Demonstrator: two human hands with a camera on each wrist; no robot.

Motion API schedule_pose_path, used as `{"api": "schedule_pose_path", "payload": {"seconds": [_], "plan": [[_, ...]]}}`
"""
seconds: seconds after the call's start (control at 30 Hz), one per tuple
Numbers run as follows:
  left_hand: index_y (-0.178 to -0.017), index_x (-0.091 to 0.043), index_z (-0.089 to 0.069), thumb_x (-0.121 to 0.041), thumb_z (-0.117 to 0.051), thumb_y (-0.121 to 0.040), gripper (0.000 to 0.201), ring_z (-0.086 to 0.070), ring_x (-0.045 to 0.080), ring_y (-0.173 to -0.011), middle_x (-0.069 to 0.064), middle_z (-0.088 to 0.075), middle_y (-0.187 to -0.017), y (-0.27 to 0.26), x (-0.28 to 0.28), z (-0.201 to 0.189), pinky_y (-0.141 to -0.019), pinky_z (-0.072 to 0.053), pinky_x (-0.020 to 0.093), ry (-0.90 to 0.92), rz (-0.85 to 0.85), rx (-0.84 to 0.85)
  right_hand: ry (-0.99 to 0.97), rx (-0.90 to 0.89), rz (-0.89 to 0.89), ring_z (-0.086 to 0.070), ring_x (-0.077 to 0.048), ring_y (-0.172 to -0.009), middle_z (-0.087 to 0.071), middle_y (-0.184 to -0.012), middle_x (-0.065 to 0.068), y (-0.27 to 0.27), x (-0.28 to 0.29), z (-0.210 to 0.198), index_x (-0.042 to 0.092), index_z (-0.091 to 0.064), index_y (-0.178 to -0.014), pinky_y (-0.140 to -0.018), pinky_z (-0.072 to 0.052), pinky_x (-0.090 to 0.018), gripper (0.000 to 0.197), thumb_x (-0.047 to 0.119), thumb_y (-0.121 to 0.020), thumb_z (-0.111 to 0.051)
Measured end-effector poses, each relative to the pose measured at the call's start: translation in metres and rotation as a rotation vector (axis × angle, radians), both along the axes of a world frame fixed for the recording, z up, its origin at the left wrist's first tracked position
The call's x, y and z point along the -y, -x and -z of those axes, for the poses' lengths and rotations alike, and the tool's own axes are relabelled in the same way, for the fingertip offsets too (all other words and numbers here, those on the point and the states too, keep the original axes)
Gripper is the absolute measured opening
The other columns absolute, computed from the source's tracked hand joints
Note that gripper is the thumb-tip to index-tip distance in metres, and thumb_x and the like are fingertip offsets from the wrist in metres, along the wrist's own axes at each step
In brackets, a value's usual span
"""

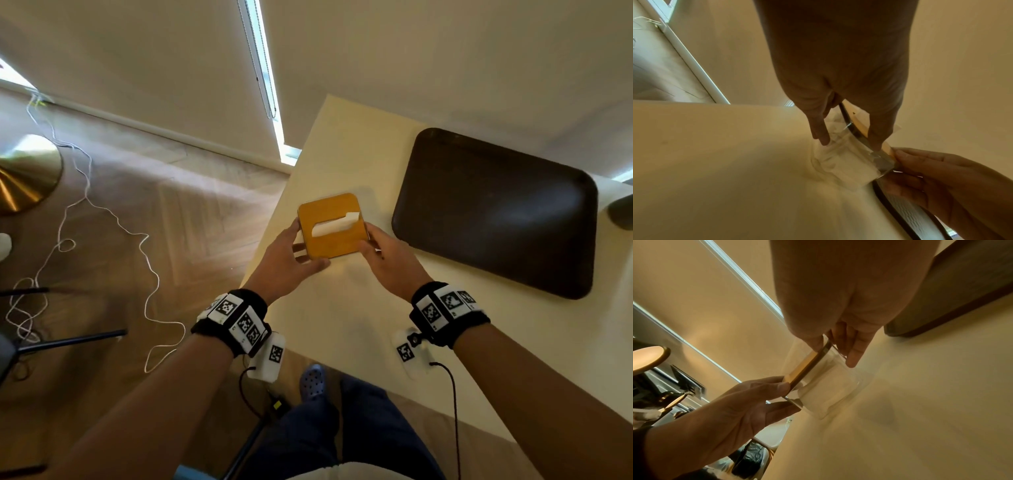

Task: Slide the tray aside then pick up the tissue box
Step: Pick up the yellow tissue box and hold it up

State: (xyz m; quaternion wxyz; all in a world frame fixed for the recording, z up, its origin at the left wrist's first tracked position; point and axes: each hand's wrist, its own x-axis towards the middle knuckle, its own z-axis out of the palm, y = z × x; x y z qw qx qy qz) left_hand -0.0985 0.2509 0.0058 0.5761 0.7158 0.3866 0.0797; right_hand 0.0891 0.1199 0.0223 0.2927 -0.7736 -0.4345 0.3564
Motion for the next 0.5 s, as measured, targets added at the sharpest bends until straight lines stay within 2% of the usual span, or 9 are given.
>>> {"api": "schedule_pose_path", "payload": {"seconds": [0.13, 0.23, 0.37, 0.43, 0.5], "plan": [[-0.154, -0.030, -0.025, -0.030, -0.084, -0.078, 0.096, -0.059, 0.010, -0.115, -0.006, -0.046, -0.145, -0.036, -0.024, -0.003, -0.079, -0.055, 0.014, -0.001, 0.003, 0.025, -0.025, -0.022, 0.012, -0.060, -0.012, -0.111, -0.064, -0.119, 0.001, -0.029, -0.020, -0.003, 0.017, -0.045, -0.146, -0.098, -0.049, -0.031, 0.042, 0.028, -0.106, -0.045], [-0.154, -0.029, -0.025, -0.032, -0.084, -0.079, 0.095, -0.058, 0.016, -0.117, -0.003, -0.045, -0.148, -0.064, -0.043, -0.003, -0.074, -0.054, 0.010, -0.016, 0.012, 0.008, -0.047, 0.001, 0.000, -0.061, -0.013, -0.110, -0.064, -0.123, 0.000, -0.052, -0.037, -0.001, 0.019, -0.042, -0.147, -0.097, -0.051, -0.032, 0.043, 0.030, -0.105, -0.045], [-0.152, -0.026, -0.030, -0.030, -0.083, -0.080, 0.090, -0.060, 0.015, -0.112, -0.006, -0.048, -0.142, -0.098, -0.065, -0.004, -0.069, -0.051, 0.005, -0.028, 0.006, 0.010, -0.041, 0.002, 0.008, -0.061, -0.015, -0.111, -0.058, -0.122, 0.006, -0.082, -0.057, -0.004, 0.020, -0.036, -0.151, -0.098, -0.048, -0.032, 0.049, 0.031, -0.104, -0.047], [-0.150, -0.027, -0.033, -0.026, -0.083, -0.081, 0.085, -0.059, 0.010, -0.105, -0.011, -0.049, -0.133, -0.113, -0.074, -0.004, -0.067, -0.049, 0.004, -0.042, 0.002, 0.010, -0.024, 0.009, 0.008, -0.063, -0.019, -0.111, -0.061, -0.126, 0.003, -0.097, -0.067, -0.001, 0.022, -0.031, -0.153, -0.100, -0.049, -0.037, 0.054, 0.036, -0.103, -0.047], [-0.150, -0.028, -0.033, -0.025, -0.082, -0.081, 0.084, -0.059, 0.008, -0.102, -0.012, -0.048, -0.130, -0.125, -0.082, -0.004, -0.065, -0.048, 0.003, -0.059, 0.000, 0.003, 0.000, 0.021, 0.010, -0.062, -0.024, -0.118, -0.060, -0.138, -0.004, -0.109, -0.075, 0.004, 0.023, -0.026, -0.157, -0.105, -0.048, -0.044, 0.063, 0.044, -0.101, -0.046]]}}
